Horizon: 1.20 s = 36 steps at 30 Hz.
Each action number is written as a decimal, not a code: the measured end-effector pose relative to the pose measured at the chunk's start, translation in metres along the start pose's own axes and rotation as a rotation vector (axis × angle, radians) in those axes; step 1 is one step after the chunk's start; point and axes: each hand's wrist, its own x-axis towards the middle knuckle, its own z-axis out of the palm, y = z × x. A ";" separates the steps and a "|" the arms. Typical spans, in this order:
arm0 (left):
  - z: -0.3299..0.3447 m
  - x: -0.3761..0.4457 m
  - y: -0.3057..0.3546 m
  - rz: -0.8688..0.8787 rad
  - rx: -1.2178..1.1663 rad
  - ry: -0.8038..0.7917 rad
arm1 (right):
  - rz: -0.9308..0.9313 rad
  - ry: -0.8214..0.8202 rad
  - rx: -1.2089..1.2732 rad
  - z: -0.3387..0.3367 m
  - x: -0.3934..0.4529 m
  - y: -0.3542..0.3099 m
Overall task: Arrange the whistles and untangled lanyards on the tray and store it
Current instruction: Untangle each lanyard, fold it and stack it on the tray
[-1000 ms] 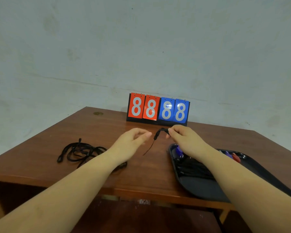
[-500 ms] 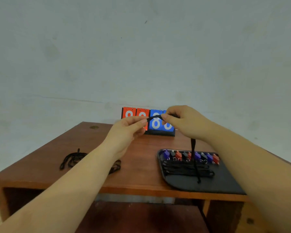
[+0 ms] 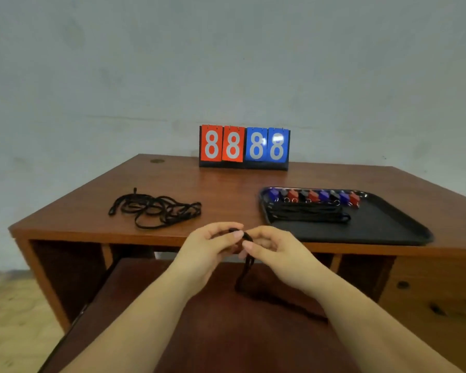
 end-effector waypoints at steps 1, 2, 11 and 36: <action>-0.002 0.000 -0.009 -0.026 -0.020 0.016 | 0.011 0.010 0.043 0.006 -0.001 0.008; -0.005 0.001 -0.017 -0.049 -0.039 0.031 | 0.024 0.019 0.088 0.012 -0.001 0.015; -0.018 0.001 -0.055 -0.140 -0.277 0.016 | 0.080 0.007 0.218 0.044 -0.004 0.051; -0.054 0.011 -0.060 0.146 0.342 0.167 | 0.224 -0.010 -0.258 -0.002 -0.014 0.082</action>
